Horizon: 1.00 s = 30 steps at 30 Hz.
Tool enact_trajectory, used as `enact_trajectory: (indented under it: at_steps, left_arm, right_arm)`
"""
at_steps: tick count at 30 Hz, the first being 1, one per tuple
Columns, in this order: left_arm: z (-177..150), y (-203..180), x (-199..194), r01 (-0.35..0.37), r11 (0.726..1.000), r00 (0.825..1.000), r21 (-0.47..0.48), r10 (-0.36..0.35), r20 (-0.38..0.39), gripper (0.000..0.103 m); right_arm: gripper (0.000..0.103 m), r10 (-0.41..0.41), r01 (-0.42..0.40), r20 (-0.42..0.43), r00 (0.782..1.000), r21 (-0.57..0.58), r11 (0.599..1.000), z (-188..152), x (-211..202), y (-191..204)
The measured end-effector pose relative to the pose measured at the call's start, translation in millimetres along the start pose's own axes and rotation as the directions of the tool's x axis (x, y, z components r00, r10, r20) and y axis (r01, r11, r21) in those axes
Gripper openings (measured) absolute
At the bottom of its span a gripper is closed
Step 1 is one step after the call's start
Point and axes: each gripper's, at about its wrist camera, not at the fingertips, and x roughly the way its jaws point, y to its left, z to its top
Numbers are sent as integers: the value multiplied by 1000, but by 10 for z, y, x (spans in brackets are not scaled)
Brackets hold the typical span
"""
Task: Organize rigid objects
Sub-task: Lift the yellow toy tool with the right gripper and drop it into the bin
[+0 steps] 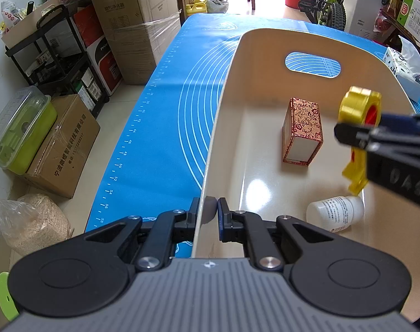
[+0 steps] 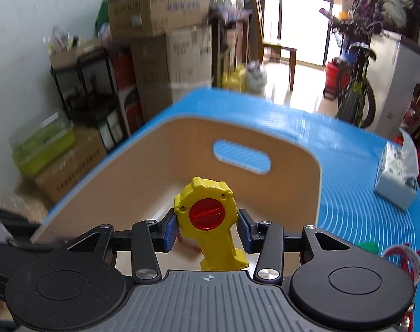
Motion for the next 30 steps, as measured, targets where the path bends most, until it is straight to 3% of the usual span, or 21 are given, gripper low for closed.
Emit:
enact_trajectory:
  at_steps: [8,10,13,20,26,30]
  left_arm:
    - [0,3,0,-1,1000,1000,0,1,0,14]
    - [0,2,1,-1,1000,1000,0,1,0,14]
    - [0,2,1,-1,1000,1000,1,1,0,14]
    - [3,5,1,-2,1000,1000,2,2,0,14]
    - [3,6,1,-2,1000,1000,3,2,0,14]
    - [12,6,-1,-5,1000,1000,4,5,-1,14]
  right_arm:
    - [50,-7,1,-110,994,-55,998,-93,190,90]
    - [51,-4,-1,-98,995,-52,999,-96,157,86]
    - [61,10,-13,-79,997,-39,999,-104,81,19]
    - [69,24,-25,17,1000,55,998,4,-211,-248]
    - [72,-47,29,119,992,149,988,47,-529,-590]
    - [72,-121,90,143,982,206,975,17,-645,-877]
